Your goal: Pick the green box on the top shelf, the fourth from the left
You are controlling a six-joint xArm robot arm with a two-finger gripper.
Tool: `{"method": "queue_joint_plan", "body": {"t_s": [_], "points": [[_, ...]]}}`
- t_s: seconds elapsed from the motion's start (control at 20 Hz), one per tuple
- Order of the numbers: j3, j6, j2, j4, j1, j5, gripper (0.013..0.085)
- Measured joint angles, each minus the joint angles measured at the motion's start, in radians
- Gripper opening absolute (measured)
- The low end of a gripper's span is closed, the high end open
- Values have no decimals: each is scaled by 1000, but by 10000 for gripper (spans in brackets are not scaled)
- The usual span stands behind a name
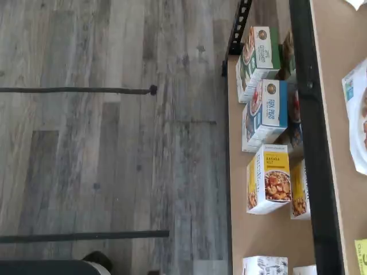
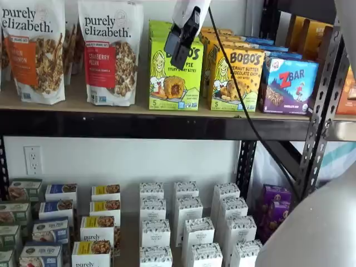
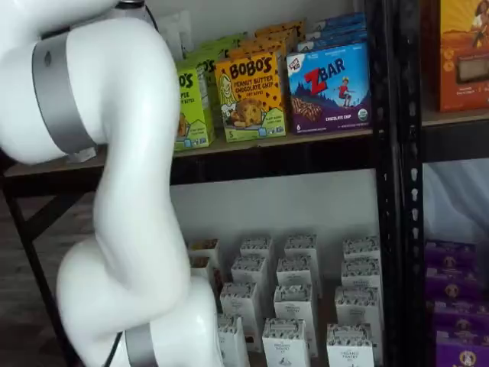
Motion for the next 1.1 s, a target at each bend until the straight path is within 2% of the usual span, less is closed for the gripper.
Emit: {"method": "queue_joint_plan", "body": {"t_s": [0.15, 0.4, 0.6, 0.85, 1.1], "points": [[-70, 8, 48, -34, 5, 79, 850], [-90, 3, 62, -35, -3, 81, 850], [-68, -3, 50, -33, -6, 24, 850], [-24, -9, 34, -33, -6, -94, 850], [-32, -39, 60, -31, -35, -155, 850]]}}
